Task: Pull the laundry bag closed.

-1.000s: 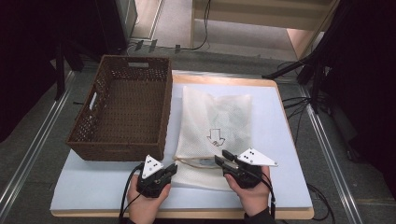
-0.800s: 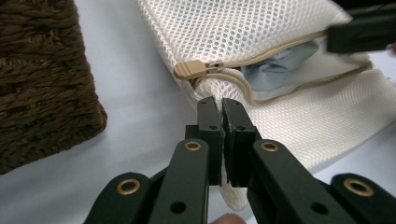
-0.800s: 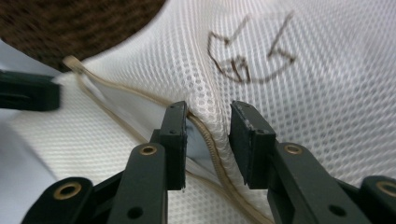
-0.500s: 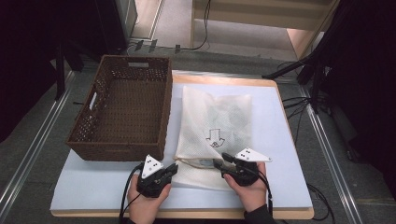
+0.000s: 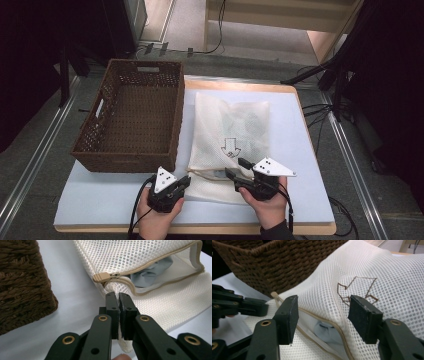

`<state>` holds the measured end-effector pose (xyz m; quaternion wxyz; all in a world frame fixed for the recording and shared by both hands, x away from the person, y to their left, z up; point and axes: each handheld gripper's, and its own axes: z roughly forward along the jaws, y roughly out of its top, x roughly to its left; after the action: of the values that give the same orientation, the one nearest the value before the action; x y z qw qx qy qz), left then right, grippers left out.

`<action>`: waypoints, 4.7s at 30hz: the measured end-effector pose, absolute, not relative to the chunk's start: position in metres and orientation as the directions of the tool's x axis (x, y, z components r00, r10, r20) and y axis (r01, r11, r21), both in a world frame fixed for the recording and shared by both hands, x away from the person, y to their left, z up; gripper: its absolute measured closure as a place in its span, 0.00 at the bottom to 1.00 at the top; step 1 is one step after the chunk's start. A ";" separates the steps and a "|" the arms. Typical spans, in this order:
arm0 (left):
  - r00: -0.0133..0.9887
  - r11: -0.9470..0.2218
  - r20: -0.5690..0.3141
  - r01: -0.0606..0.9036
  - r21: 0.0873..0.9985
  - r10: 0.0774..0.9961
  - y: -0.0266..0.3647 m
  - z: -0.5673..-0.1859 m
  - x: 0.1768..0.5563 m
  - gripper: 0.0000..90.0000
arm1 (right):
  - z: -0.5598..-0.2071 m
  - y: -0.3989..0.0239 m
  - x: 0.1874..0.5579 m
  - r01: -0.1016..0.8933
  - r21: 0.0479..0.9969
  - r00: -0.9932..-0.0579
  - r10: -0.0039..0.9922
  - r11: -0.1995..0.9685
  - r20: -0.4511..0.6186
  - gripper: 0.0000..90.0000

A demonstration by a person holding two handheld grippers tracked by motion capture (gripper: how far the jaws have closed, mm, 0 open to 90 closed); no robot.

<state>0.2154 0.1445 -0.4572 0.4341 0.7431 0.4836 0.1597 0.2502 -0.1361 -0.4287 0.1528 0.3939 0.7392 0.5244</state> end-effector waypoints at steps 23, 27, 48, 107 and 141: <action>0.496 -0.157 -0.177 0.560 0.813 0.850 0.140 -0.453 0.212 0.97 | -0.442 -0.105 0.252 0.437 0.888 -0.661 0.720 0.142 0.210 0.91; 0.494 -0.158 -0.174 0.559 0.814 0.852 0.138 -0.453 0.212 0.97 | -0.435 -0.090 0.247 0.404 0.899 -0.714 0.673 0.171 0.193 0.92; 0.502 -0.180 -0.154 0.555 0.812 0.851 0.135 -0.452 0.212 0.97 | -0.440 -0.024 0.272 0.404 0.858 -0.771 0.622 0.317 0.133 0.81; 0.483 -0.139 -0.178 0.549 0.824 0.857 0.139 -0.456 0.212 0.97 | -0.462 -0.075 0.257 0.593 0.802 -0.623 0.674 0.075 0.397 0.77; 0.384 -0.029 -0.331 0.690 0.724 0.862 0.157 -0.466 0.227 0.62 | -0.470 -0.072 0.256 0.587 0.806 -0.623 0.678 0.074 0.391 1.00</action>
<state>0.2266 0.1567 -0.4661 0.4327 0.7103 0.5462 0.0996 0.2564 -0.0724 -0.4699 0.0430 0.4322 0.7317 0.5254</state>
